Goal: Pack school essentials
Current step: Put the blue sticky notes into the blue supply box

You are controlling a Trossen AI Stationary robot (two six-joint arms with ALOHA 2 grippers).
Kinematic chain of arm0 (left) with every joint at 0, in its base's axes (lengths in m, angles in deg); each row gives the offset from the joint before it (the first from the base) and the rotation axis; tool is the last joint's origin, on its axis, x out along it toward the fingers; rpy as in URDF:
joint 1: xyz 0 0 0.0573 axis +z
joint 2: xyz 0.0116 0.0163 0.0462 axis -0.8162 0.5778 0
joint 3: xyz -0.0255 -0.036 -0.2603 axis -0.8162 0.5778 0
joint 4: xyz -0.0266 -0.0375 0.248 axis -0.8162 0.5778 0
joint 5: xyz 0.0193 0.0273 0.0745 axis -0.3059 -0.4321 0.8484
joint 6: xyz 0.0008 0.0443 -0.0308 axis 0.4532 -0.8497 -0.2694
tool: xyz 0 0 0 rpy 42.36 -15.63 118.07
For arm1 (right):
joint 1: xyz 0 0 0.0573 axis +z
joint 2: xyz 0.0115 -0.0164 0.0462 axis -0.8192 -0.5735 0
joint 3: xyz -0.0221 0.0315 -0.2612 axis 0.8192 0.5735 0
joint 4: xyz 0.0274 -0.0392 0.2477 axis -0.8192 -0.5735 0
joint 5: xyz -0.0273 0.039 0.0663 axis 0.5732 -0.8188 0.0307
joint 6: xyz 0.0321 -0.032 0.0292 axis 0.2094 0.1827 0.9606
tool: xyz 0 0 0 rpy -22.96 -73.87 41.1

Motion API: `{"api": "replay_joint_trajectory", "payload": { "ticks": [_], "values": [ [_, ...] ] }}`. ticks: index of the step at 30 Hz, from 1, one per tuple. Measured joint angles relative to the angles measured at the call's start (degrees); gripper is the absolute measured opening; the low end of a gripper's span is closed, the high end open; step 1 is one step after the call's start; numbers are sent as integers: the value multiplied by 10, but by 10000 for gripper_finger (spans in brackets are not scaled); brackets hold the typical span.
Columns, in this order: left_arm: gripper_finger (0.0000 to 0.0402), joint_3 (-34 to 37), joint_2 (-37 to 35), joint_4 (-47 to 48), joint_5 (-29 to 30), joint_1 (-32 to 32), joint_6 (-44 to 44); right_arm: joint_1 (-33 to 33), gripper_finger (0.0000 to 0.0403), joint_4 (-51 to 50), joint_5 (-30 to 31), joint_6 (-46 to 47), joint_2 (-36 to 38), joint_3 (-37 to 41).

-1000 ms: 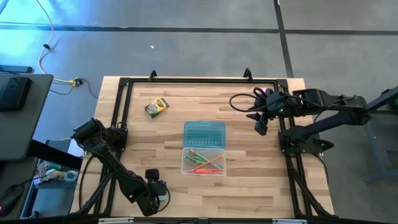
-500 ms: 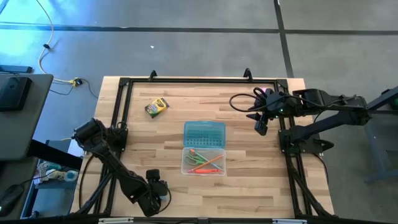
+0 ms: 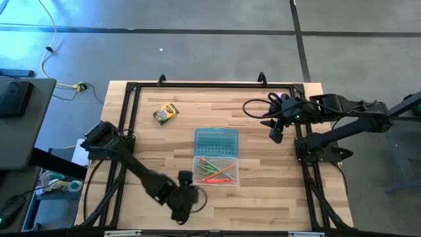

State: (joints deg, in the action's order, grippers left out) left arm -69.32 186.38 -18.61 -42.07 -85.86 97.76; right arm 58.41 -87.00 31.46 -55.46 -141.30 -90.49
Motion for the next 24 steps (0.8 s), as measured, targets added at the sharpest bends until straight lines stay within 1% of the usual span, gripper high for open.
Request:
{"api": "replay_joint_trajectory", "payload": {
  "ticks": [4,7,10,14,17,21,24],
  "values": [
    [282,-29,0,1,0,59,-81,0,117,0,0,0,0,0],
    [282,-37,0,-6,-21,104,-122,0,117,0,0,0,0,0],
    [282,-37,0,-22,-51,149,-144,0,117,0,0,0,0,0],
    [284,-37,5,-29,-128,200,-142,0,117,0,0,0,0,0],
    [291,-29,6,-34,-169,221,-139,0,117,0,0,0,0,0],
    [311,-20,6,-42,-170,229,-139,0,117,0,0,0,0,0],
    [340,-20,6,-39,-171,234,-138,0,117,0,0,0,0,0]
  ]
}}
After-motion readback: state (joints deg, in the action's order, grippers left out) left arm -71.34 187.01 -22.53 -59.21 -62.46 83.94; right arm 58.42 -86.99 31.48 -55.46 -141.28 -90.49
